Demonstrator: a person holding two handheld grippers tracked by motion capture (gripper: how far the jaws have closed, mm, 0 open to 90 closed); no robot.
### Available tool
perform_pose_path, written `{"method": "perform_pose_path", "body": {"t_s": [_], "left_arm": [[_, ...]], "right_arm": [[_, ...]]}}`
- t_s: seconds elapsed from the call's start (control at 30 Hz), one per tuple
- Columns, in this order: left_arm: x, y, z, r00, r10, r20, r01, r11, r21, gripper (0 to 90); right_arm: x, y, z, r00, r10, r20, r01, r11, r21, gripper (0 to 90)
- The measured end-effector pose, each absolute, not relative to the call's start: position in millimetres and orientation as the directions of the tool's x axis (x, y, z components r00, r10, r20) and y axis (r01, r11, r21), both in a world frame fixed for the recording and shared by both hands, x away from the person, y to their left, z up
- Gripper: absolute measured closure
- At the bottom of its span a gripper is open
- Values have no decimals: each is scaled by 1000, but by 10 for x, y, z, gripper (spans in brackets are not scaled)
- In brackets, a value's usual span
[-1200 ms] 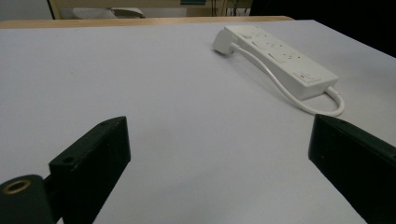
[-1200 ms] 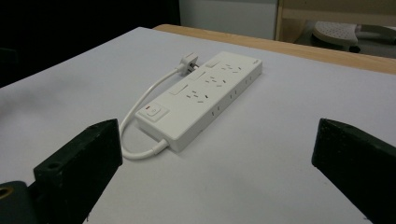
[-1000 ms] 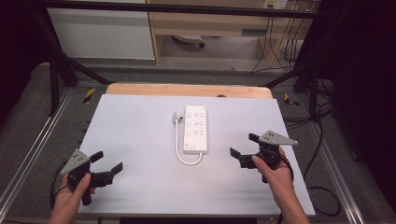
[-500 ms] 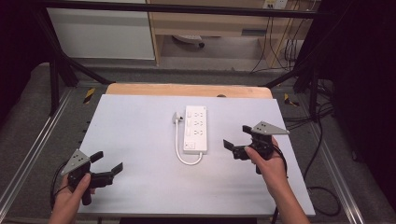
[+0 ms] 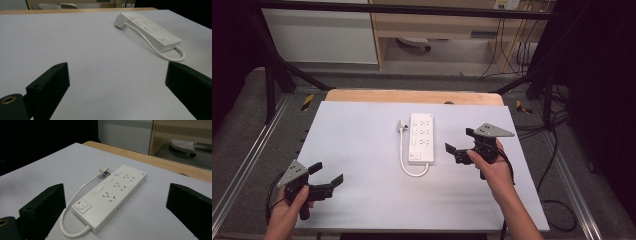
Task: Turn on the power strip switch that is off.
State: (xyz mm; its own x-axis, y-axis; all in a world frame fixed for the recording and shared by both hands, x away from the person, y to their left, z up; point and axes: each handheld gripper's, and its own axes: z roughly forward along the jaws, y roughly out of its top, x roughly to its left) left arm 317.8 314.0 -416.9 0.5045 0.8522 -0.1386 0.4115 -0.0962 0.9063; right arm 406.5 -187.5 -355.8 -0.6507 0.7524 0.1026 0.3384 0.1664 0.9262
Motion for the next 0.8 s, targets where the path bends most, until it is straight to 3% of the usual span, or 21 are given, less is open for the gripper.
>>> {"method": "perform_pose_path", "body": {"t_s": [0.8], "left_arm": [[3182, 3148, -4171, 505, 853, -132, 411, -102, 906, 55]], "right_arm": [[4355, -1732, -3536, -626, 769, 128, 371, 149, 917, 33]]}}
